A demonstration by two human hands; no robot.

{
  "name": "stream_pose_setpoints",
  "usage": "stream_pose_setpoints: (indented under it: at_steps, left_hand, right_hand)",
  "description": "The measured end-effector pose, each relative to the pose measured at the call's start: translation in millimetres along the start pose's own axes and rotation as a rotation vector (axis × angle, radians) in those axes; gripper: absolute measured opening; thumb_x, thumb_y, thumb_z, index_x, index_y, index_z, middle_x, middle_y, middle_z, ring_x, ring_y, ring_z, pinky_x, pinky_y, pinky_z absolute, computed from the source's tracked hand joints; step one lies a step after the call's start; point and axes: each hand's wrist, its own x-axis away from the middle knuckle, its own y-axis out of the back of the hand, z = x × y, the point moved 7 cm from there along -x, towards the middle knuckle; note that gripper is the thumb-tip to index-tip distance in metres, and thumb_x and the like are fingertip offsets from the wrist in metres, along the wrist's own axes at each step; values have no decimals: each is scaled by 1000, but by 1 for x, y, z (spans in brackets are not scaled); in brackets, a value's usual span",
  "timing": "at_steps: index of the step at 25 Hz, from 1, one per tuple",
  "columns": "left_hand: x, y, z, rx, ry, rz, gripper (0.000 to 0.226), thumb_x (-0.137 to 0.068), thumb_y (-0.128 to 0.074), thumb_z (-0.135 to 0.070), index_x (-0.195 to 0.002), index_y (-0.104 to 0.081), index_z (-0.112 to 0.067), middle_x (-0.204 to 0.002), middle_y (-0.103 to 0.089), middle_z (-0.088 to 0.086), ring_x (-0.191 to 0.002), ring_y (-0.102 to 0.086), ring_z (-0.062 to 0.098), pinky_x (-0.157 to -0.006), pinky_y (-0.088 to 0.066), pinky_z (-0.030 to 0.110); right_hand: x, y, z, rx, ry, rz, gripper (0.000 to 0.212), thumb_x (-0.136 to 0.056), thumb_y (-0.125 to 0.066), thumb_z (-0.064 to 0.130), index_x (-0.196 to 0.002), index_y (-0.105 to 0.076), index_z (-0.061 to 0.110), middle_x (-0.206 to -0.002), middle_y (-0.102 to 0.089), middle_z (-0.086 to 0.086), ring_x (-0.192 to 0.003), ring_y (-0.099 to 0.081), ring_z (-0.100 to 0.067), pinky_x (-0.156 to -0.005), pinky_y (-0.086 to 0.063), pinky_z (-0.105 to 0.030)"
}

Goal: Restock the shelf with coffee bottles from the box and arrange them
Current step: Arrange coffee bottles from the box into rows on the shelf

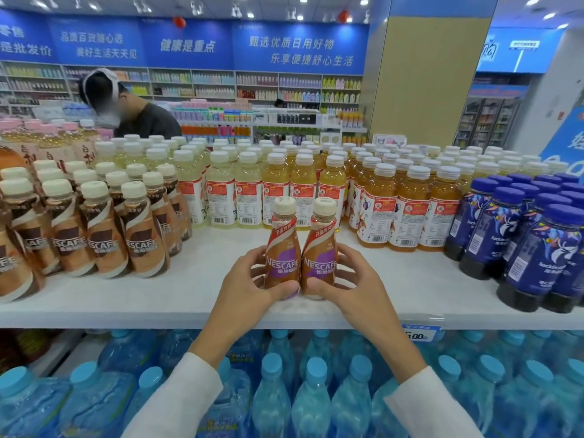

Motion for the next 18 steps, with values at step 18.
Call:
stream_pose_setpoints:
  at_steps: [18]
  left_hand:
    - [-118, 58, 31, 21, 20, -200, 54, -79, -83, -20, -130, -66, -17, -117, -72, -3, -103, -67, 10, -96, -53, 36]
  right_hand:
    - [-130, -107, -9, 31, -3, -67, 61, -86, -77, 23, -141, -51, 23, -132, -64, 2, -116, -62, -15, -102, -52, -40]
